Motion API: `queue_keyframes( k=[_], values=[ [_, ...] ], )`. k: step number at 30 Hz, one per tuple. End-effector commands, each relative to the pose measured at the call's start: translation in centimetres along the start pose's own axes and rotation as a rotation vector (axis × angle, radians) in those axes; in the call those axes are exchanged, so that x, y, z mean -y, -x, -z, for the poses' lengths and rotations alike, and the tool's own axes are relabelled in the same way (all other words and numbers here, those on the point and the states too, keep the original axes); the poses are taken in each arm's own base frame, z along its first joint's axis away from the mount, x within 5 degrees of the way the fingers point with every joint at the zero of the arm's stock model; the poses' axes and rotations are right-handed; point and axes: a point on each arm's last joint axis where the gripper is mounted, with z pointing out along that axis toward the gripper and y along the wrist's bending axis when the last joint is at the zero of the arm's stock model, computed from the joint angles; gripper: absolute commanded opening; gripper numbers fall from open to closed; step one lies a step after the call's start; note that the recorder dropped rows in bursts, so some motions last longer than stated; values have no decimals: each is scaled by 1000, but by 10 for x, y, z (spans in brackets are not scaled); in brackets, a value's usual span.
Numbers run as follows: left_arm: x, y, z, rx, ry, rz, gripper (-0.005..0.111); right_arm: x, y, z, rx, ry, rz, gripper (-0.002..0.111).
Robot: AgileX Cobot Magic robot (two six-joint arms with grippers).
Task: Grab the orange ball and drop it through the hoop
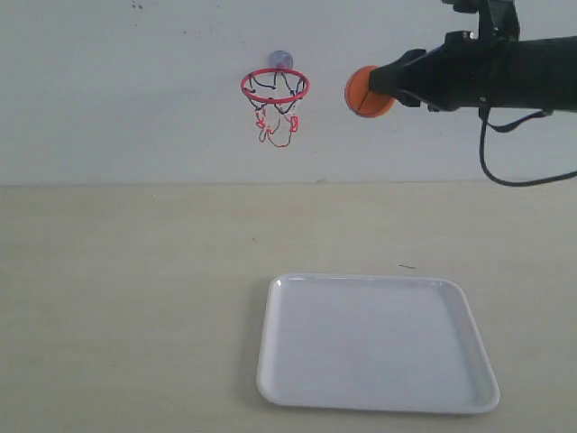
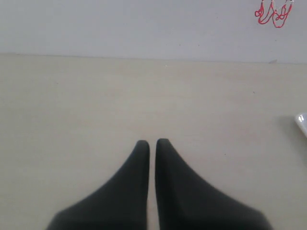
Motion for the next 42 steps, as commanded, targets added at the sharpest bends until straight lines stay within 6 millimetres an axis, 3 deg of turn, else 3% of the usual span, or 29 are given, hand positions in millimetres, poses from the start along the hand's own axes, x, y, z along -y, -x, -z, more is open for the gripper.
queue_keyframes(
  k=[1,11,19,22,32,37,42],
  values=[
    [0,-1,0,-1,-2,11,4,11,4,-27,29,51,-9,0],
    [0,-1,0,-1,-2,11,4,34,6,-85,99,186,16,0],
    [0,-1,0,-1,-2,11,4,45,19,-108,179,214,70,0],
    [0,-1,0,-1,-2,11,4,45,19,-116,190,223,67,0],
    [0,-1,0,-1,-2,11,4,15,16,-152,223,218,146,0],
    [0,-1,0,-1,-2,11,4,14,15,-155,225,206,147,0],
    [0,-1,0,-1,-2,11,4,21,26,-145,240,211,100,0]
  ],
)
